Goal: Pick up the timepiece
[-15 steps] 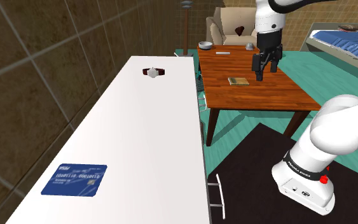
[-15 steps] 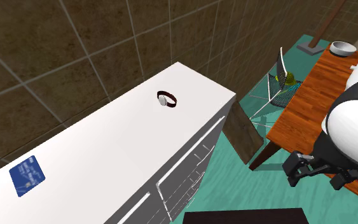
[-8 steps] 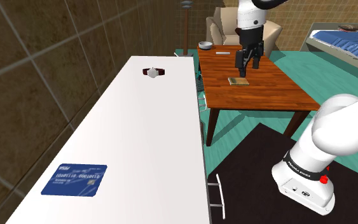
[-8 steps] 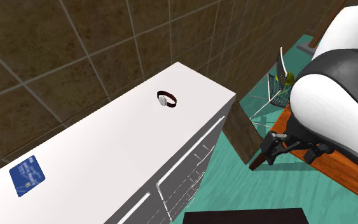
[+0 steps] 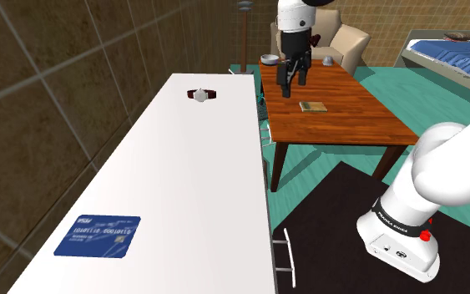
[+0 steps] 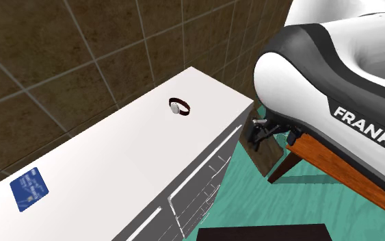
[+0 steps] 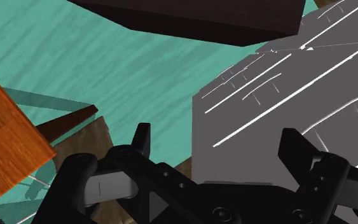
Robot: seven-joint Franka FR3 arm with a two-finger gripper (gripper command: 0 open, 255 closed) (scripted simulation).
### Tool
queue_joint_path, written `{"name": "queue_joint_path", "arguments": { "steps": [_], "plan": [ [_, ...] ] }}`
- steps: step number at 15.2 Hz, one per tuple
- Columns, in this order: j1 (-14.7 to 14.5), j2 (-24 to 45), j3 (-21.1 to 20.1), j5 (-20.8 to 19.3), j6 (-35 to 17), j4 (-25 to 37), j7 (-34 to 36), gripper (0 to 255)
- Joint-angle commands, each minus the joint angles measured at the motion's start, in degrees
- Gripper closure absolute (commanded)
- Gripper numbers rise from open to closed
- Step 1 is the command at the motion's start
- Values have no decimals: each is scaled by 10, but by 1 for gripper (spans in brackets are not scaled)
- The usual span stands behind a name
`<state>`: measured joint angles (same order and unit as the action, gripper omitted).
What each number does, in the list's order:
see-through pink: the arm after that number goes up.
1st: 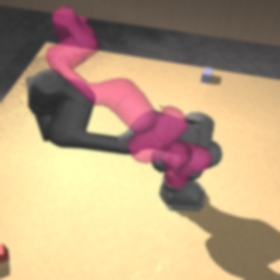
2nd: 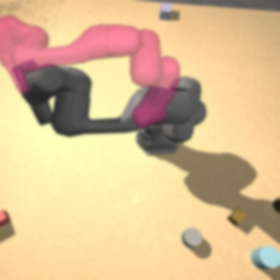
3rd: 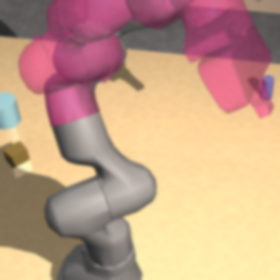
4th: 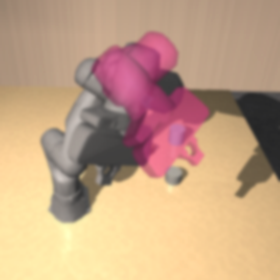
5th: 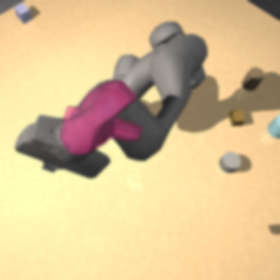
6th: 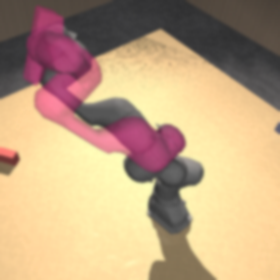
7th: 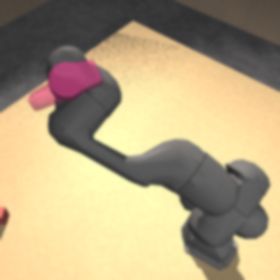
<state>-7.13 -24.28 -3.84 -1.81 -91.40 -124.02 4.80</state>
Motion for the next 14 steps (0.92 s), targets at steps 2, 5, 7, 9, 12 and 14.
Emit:
{"name": "queue_joint_path", "arguments": {
  "steps": [2,5,7,9,12,14],
  "plan": [
    [-15,43,-18,4,-11,48,0,0],
    [-28,83,-35,4,-19,96,-1,0],
    [-37,109,-47,2,-23,130,-2,0],
    [-46,136,-59,-1,-25,165,-1,0],
    [-59,177,-77,-8,-26,221,-1,0],
    [-69,205,-89,-16,-24,260,0,0]
  ]
}}
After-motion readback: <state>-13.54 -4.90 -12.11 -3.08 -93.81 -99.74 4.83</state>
